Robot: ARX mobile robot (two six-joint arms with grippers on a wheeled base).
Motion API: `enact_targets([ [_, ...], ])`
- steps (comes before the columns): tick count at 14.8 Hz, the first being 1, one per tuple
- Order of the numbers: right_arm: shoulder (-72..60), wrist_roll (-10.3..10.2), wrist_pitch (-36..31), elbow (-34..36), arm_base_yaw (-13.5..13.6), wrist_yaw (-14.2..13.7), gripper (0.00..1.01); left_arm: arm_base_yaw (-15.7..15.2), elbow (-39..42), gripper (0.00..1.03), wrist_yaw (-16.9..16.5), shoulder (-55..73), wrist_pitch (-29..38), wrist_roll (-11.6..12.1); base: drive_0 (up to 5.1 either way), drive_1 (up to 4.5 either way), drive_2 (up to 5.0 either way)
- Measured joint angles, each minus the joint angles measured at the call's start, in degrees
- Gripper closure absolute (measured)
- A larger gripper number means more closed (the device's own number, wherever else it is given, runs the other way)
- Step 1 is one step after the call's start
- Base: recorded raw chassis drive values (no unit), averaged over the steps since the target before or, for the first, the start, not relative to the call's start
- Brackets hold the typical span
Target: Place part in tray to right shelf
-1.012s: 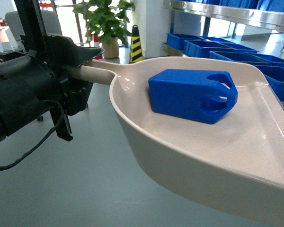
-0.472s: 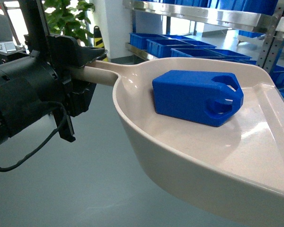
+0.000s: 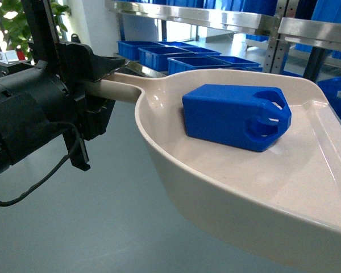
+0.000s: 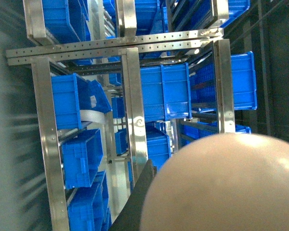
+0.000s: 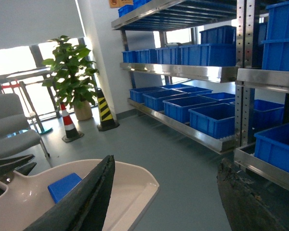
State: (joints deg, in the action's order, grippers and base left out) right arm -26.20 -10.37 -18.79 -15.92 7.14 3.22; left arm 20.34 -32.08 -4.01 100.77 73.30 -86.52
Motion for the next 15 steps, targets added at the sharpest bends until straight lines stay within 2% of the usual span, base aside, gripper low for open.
enact_targets([
  [1, 0.0, 0.0, 0.02, 0.0, 0.0, 0.0, 0.33, -0.04, 0.0, 0.91, 0.04, 0.0, 0.0, 0.0, -1.7, -1.71, -1.7],
  [3, 0.02, 0.0, 0.02, 0.0, 0.0, 0.0, 0.38, -0.11, 0.0, 0.91, 0.15, 0.0, 0.0, -0.02, -1.7, -1.73, -1.7],
  [6, 0.07, -0.02, -0.02, 0.0, 0.0, 0.0, 0.02, -0.11, 0.0, 0.91, 0.11, 0.0, -0.02, 0.0, -1.6, -1.57, -1.6],
  [15, 0.04, 0.0, 0.0, 0.0, 0.0, 0.0, 0.03, -0.04, 0.0, 0.91, 0.02, 0.0, -0.04, 0.0, -1.6, -1.63, -1.6],
])
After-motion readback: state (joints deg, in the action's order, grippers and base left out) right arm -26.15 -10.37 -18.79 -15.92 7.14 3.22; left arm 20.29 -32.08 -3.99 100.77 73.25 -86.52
